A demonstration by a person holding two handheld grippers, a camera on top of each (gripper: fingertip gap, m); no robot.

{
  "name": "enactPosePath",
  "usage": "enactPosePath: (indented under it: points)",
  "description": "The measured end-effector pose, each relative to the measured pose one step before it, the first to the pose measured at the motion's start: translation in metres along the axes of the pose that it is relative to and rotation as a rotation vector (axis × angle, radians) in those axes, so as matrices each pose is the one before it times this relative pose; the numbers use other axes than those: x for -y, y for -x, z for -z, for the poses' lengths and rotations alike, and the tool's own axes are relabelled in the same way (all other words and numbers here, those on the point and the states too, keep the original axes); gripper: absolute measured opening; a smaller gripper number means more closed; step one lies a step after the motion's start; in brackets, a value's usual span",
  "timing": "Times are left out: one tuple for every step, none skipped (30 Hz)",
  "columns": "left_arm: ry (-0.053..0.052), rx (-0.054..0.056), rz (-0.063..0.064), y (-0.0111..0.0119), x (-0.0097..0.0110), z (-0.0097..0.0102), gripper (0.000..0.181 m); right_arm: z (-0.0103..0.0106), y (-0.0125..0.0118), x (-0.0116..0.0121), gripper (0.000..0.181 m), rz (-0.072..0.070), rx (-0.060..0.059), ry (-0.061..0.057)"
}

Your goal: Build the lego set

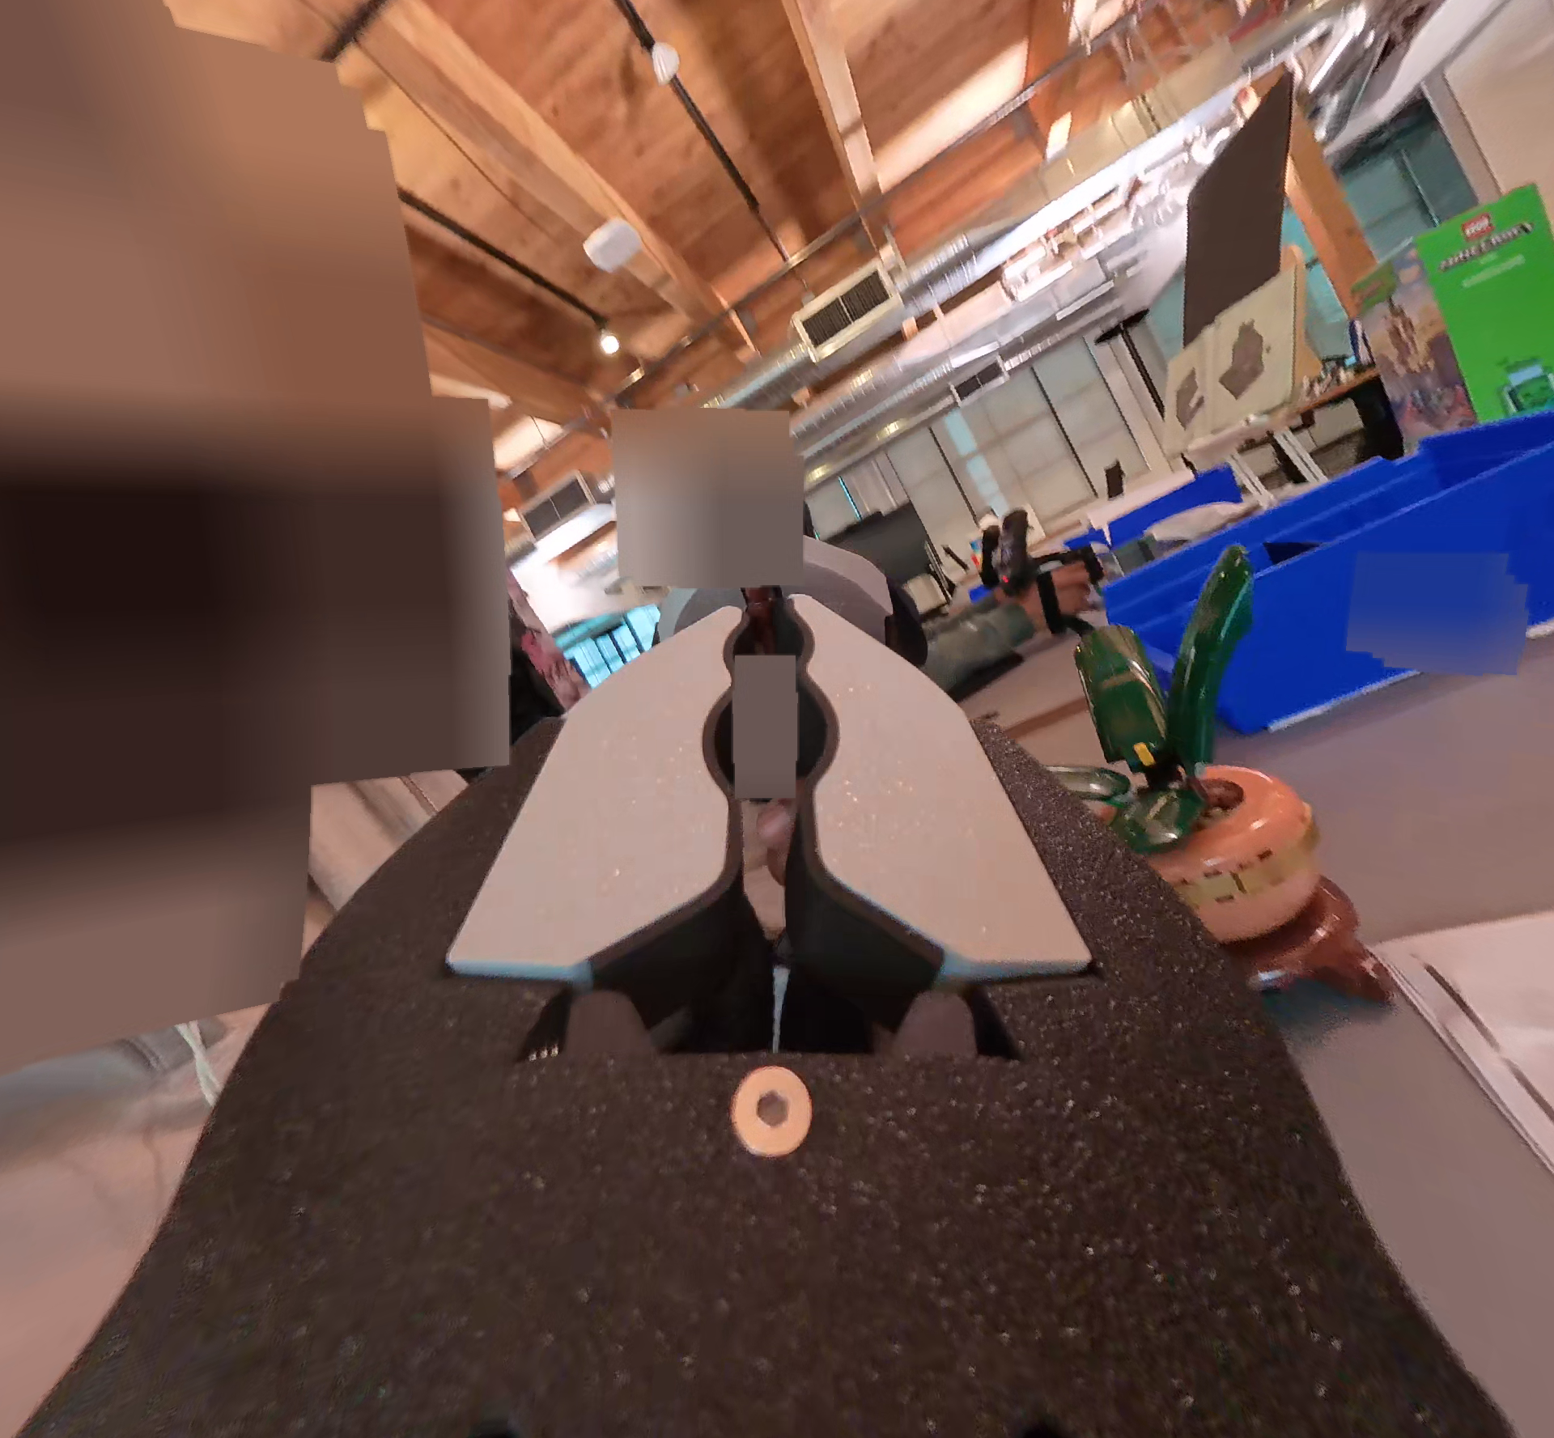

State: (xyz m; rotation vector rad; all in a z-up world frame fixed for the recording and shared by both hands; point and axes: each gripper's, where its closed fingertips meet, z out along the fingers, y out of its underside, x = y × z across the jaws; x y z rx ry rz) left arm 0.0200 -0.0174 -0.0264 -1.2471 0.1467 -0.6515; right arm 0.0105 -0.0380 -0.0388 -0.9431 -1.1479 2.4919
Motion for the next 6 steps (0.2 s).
enactPosePath:
  points:
    - [-0.0156, 0.0024, -0.0006, -0.00017, 0.00212, -0.00109, 0.004, -0.00006, 0.00062, 0.00208, 0.003, -0.0115, 0.0097, -0.0283]
    - [-0.0177, 0.0002, 0.0041, -0.00005, 0.00219, -0.00084, 0.004, -0.00005, 0.00064, 0.002, 0.003, -0.0099, 0.0095, -0.0244]
    - [-0.0206, -0.0038, 0.0149, -0.00035, 0.00208, -0.00078, 0.004, -0.00037, 0.00097, 0.00168, 0.003, 0.0003, 0.008, -0.019]
    - [-0.026, -0.0052, 0.0233, -0.0005, 0.00187, -0.00086, 0.004, -0.00065, 0.00099, 0.00181, 0.003, 0.0079, 0.0039, -0.02]
    - [-0.0347, -0.0017, 0.0241, -0.0003, 0.00233, -0.00063, 0.004, -0.00077, 0.00073, 0.00182, 0.003, 0.0089, 0.0024, -0.0221]
    - [-0.0394, 0.0013, 0.0207, -0.00026, 0.00232, -0.00073, 0.004, -0.00105, 0.00103, 0.00184, 0.003, 0.0047, 0.0045, -0.0247]
